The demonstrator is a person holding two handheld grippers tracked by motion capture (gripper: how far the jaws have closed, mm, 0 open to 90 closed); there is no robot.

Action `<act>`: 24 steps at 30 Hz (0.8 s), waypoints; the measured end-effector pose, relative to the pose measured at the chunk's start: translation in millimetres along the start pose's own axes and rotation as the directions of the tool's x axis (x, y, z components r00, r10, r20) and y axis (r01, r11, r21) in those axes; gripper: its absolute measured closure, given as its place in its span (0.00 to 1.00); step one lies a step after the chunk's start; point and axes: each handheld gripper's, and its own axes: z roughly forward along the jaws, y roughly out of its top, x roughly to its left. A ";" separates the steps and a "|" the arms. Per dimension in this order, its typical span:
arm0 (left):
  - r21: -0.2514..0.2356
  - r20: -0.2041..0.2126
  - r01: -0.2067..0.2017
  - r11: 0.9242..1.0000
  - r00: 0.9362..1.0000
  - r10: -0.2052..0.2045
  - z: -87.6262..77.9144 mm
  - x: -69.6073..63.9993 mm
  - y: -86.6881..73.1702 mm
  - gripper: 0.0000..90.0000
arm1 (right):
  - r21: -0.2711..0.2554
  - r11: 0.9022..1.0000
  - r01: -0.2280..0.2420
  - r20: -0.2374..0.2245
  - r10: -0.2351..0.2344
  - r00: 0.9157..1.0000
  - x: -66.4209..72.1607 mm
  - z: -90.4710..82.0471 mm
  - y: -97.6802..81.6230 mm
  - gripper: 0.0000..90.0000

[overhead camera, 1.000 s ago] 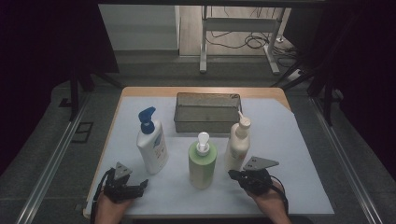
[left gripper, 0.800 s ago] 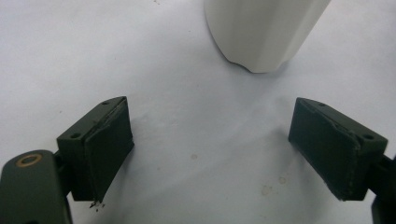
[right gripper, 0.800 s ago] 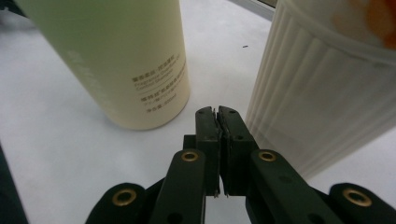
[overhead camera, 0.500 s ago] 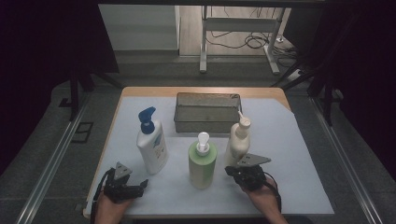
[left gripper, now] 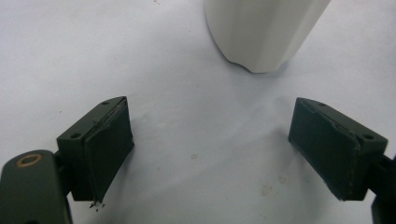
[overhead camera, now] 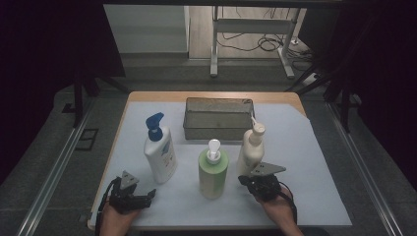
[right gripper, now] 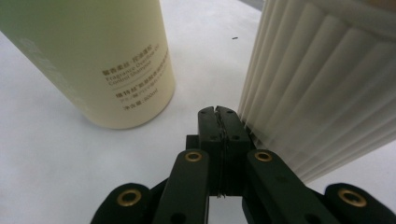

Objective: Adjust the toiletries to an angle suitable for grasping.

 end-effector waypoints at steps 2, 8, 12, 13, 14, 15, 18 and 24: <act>0.000 0.000 0.000 1.000 1.000 0.000 0.0 0.0 0.0 0.14 | 0.002 1.000 -0.003 0.007 0.003 1.000 -2.0 -1.8 -1.1 1.00; 0.000 0.000 0.000 1.000 1.000 0.000 0.0 0.0 0.0 0.14 | 0.006 1.000 -0.014 0.012 0.014 1.000 -8.2 -6.6 -4.4 0.99; 0.000 0.000 0.000 1.000 1.000 0.000 0.0 0.0 0.0 0.14 | 0.013 1.000 -0.012 0.013 0.012 1.000 -10.9 -9.1 -7.1 0.99; 0.000 0.000 0.000 1.000 1.000 0.000 0.0 0.0 0.0 0.14 | 0.015 1.000 -0.017 0.015 0.017 1.000 -11.4 -9.7 -7.7 0.99; 0.000 0.000 0.000 1.000 1.000 0.000 0.0 0.0 0.0 0.14 | 0.014 1.000 -0.016 0.016 0.016 1.000 -12.4 -10.3 -8.2 0.99; 0.000 0.000 0.000 1.000 1.000 0.000 0.0 0.0 0.0 0.14 | 0.016 1.000 -0.019 0.018 0.019 1.000 -13.1 -11.1 -8.7 0.99; 0.000 0.000 0.000 1.000 1.000 0.000 0.0 0.0 0.0 0.14 | 0.018 1.000 -0.023 0.024 0.022 0.999 -16.1 -13.5 -10.6 0.99; 0.000 0.000 0.000 1.000 1.000 0.000 0.0 0.0 0.0 0.14 | 0.022 0.999 -0.036 0.040 0.035 0.999 -23.5 -18.0 -14.9 0.99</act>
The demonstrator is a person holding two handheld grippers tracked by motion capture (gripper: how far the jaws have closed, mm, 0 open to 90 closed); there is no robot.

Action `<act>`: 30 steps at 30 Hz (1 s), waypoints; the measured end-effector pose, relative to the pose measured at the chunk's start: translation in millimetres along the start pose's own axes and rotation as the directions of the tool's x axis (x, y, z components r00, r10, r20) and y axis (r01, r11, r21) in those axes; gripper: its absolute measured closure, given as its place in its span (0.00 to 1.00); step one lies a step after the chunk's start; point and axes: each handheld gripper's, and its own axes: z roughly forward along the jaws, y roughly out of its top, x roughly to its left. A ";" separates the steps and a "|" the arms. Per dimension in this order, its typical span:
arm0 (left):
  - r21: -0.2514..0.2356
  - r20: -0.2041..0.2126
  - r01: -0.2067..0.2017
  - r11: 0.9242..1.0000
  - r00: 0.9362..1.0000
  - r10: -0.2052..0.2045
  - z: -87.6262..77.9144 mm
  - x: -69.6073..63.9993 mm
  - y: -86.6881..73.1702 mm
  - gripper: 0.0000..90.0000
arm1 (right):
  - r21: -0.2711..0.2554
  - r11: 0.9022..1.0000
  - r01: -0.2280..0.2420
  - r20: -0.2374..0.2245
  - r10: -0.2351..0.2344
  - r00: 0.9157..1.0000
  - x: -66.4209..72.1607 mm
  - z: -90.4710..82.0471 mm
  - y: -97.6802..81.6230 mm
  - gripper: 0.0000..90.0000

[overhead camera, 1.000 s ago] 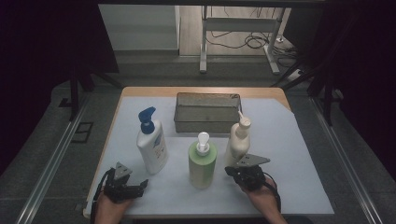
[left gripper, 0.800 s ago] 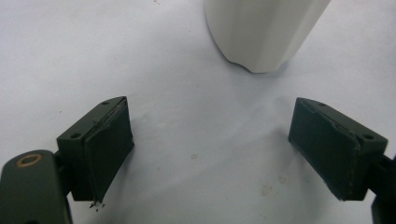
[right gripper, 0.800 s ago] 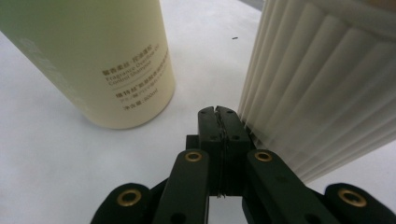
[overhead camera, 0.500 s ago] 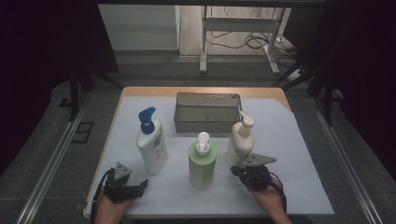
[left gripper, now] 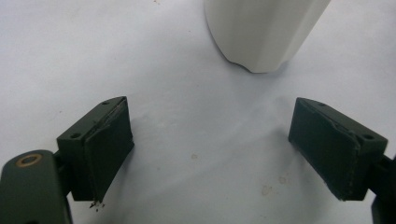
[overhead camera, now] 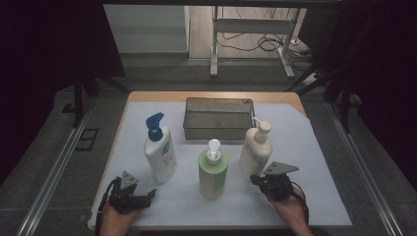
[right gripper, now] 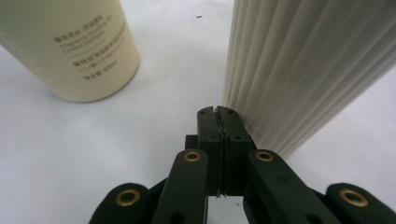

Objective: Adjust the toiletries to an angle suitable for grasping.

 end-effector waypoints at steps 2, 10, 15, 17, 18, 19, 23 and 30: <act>0.000 0.000 0.000 1.000 1.000 0.000 0.0 0.0 0.0 0.14 | 0.002 1.000 -0.008 0.011 0.008 1.000 -3.6 -2.0 -1.7 0.99; 0.000 0.000 0.000 1.000 1.000 0.000 0.0 0.0 0.0 0.14 | 0.002 1.000 -0.020 0.031 0.020 0.999 -11.8 -5.3 -4.5 0.98; 0.000 0.000 0.000 1.000 1.000 0.000 0.0 0.0 0.0 0.14 | 0.003 0.999 -0.035 0.047 0.035 0.998 -19.5 -7.4 -6.2 0.98; 0.000 0.000 0.000 1.000 1.000 0.000 0.0 0.0 0.0 0.14 | 0.004 0.999 -0.035 0.051 0.034 0.998 -20.5 -7.5 -6.5 0.98; 0.000 0.000 0.000 1.000 1.000 0.000 0.0 0.0 0.0 0.14 | 0.006 0.999 -0.038 0.056 0.038 0.998 -22.7 -7.8 -6.8 0.98; 0.000 0.000 0.000 1.000 1.000 0.000 0.0 0.0 0.0 0.14 | 0.008 0.999 -0.040 0.059 0.039 0.997 -23.7 -7.8 -7.0 0.98; 0.000 0.000 0.000 1.000 1.000 0.000 0.0 0.0 0.0 0.14 | 0.013 0.999 -0.045 0.059 0.045 0.997 -25.8 -8.3 -8.5 0.95; 0.000 0.000 0.000 1.000 1.000 0.000 0.0 0.0 0.0 0.14 | 0.012 1.000 -0.018 0.040 0.018 0.999 -19.9 -15.8 -6.0 0.89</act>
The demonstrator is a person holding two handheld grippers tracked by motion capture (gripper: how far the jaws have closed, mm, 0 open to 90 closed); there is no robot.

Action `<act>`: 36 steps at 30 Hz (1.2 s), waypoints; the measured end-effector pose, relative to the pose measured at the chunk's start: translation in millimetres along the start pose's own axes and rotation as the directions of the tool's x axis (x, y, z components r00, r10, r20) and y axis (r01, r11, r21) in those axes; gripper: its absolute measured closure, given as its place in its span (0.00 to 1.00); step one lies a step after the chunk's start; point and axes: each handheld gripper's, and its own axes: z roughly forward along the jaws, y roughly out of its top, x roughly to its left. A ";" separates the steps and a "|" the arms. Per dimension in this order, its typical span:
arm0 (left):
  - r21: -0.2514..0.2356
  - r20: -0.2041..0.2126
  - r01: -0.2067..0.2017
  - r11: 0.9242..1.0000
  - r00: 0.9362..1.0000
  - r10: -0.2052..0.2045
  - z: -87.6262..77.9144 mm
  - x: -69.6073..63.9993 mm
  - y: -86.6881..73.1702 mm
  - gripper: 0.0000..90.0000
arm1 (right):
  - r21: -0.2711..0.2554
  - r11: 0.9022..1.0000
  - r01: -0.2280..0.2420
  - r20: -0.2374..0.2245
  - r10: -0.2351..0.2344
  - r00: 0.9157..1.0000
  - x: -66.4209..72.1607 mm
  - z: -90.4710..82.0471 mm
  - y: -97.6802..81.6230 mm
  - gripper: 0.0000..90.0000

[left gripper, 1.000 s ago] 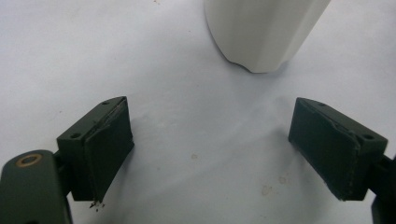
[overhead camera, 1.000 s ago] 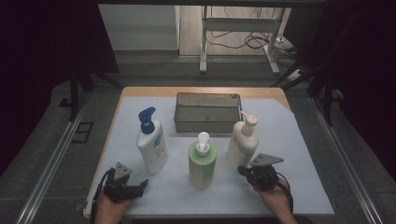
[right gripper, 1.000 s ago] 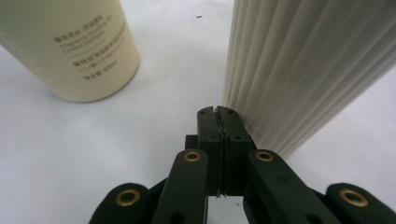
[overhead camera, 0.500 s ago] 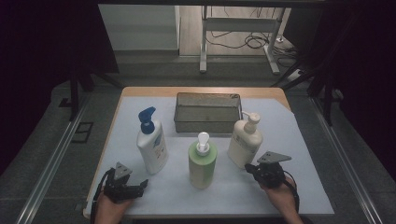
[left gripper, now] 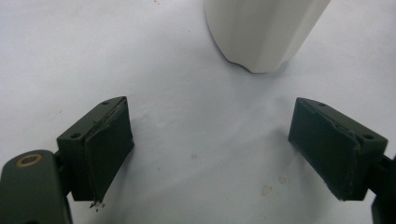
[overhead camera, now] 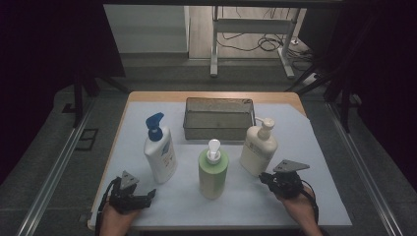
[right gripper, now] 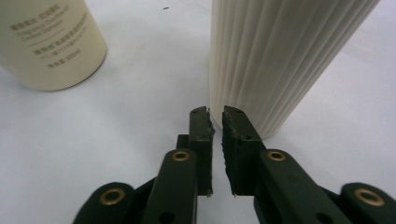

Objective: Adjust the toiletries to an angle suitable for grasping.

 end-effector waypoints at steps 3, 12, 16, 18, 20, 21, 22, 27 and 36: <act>0.000 0.000 0.000 1.000 1.000 0.000 0.0 0.0 0.0 0.14 | 0.001 1.000 0.001 -0.003 -0.001 1.000 0.7 -5.4 -0.5 0.81; 0.000 0.000 0.001 1.000 1.000 -0.001 0.0 0.0 0.1 0.14 | 0.002 1.000 -0.004 -0.006 0.004 1.000 -0.4 -19.9 3.9 0.64; 0.001 0.000 0.001 1.000 1.000 -0.001 0.0 0.1 0.1 0.14 | 0.002 1.000 0.006 0.009 -0.006 1.000 -0.1 -23.9 7.2 0.61; 0.001 0.000 0.000 1.000 1.000 0.000 0.0 0.1 0.1 0.14 | 0.000 1.000 0.004 0.013 -0.004 1.000 -0.3 -24.6 7.6 0.61; 0.001 0.000 0.000 1.000 1.000 0.000 0.0 0.1 0.1 0.14 | -0.004 1.000 -0.001 0.016 0.001 1.000 -1.6 -26.7 9.1 0.59; 0.001 0.001 0.000 1.000 1.000 0.000 0.0 0.1 0.1 0.14 | -0.006 1.000 -0.002 0.019 0.003 1.000 -2.2 -27.8 9.9 0.59; 0.001 0.000 0.000 1.000 1.000 0.000 0.0 0.1 0.1 0.14 | -0.010 1.000 -0.005 0.017 0.006 1.000 -2.8 -29.0 10.8 0.59; 0.002 0.001 0.000 1.000 1.000 0.000 0.0 0.1 0.1 0.14 | -0.031 0.999 -0.017 0.011 0.018 1.000 -6.3 -35.1 17.2 0.54; 0.001 0.001 0.000 1.000 1.000 0.000 0.0 0.2 0.1 0.14 | -0.044 0.998 -0.042 0.004 0.042 0.999 -12.0 -37.5 26.0 0.47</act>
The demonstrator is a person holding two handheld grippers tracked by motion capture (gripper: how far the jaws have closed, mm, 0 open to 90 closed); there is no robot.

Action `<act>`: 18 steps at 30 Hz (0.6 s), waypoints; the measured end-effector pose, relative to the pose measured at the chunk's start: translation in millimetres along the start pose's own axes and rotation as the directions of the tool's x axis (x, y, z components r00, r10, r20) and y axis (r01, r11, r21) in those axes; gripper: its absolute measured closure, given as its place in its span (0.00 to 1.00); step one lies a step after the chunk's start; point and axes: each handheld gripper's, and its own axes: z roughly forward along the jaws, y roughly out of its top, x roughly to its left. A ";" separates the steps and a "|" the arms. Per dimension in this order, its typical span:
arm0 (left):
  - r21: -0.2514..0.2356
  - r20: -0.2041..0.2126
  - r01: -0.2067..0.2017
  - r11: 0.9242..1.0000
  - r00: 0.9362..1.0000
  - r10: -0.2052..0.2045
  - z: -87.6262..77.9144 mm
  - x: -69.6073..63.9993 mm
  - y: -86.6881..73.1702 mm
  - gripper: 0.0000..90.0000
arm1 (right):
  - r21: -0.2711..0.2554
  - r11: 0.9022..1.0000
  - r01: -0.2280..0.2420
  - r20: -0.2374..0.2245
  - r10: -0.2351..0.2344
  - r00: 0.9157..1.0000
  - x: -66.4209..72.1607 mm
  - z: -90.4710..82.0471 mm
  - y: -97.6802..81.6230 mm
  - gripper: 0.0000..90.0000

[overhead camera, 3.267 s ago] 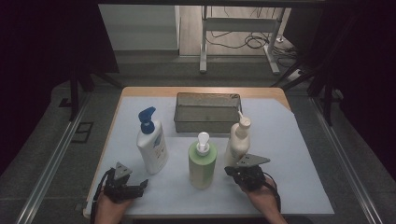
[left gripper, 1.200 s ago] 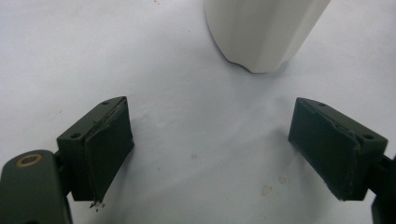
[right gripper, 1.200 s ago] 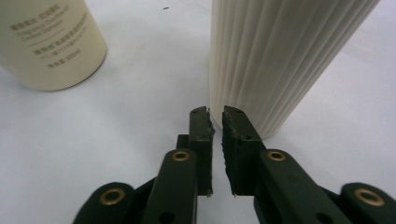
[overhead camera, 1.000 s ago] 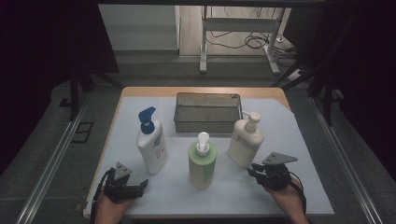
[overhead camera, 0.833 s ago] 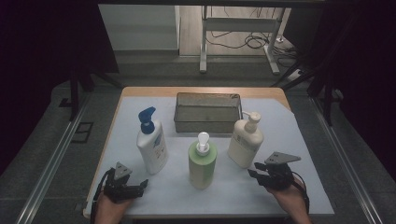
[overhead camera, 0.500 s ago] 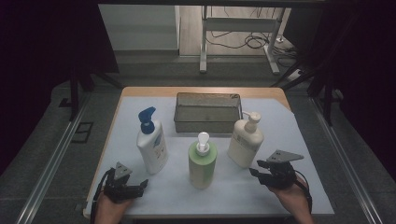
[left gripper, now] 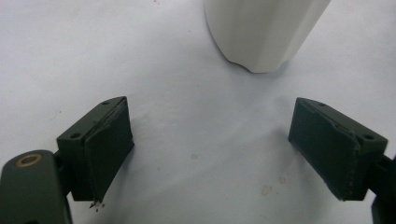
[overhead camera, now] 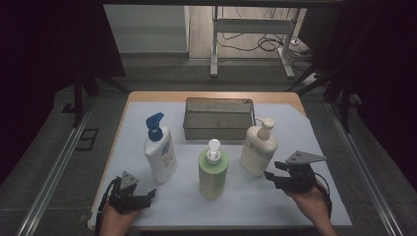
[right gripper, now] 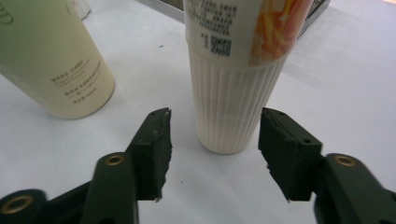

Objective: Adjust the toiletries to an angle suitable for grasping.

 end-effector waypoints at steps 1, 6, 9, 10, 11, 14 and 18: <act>0.000 0.000 0.000 1.000 1.000 0.000 0.0 0.0 0.0 0.14 | 0.001 1.000 -0.006 0.001 0.006 1.000 -1.3 0.3 2.2 0.45; 0.000 0.000 0.000 1.000 1.000 0.000 0.0 0.0 0.0 0.14 | -0.005 1.000 -0.015 -0.002 0.015 1.000 -4.2 1.7 6.5 0.42; 0.000 0.000 0.000 1.000 1.000 0.000 0.0 0.0 0.0 0.14 | -0.010 1.000 -0.012 -0.004 0.012 1.000 -5.7 4.0 10.6 0.40; 0.000 0.000 0.000 1.000 1.000 0.000 0.0 0.0 0.0 0.14 | -0.010 1.000 -0.012 -0.004 0.012 1.000 -5.7 4.0 10.6 0.40; 0.000 0.000 0.000 1.000 1.000 0.000 0.0 0.0 0.0 0.14 | -0.010 1.000 -0.010 -0.004 0.010 1.000 -6.1 5.3 12.8 0.38; 0.000 0.000 0.000 1.000 1.000 0.000 0.0 0.0 0.0 0.14 | -0.012 1.000 -0.010 -0.006 0.010 1.000 -6.4 6.6 15.0 0.37; 0.000 0.000 0.000 1.000 1.000 0.000 0.0 0.0 0.0 0.14 | -0.016 1.000 -0.011 -0.011 0.011 1.000 -7.1 9.8 19.2 0.35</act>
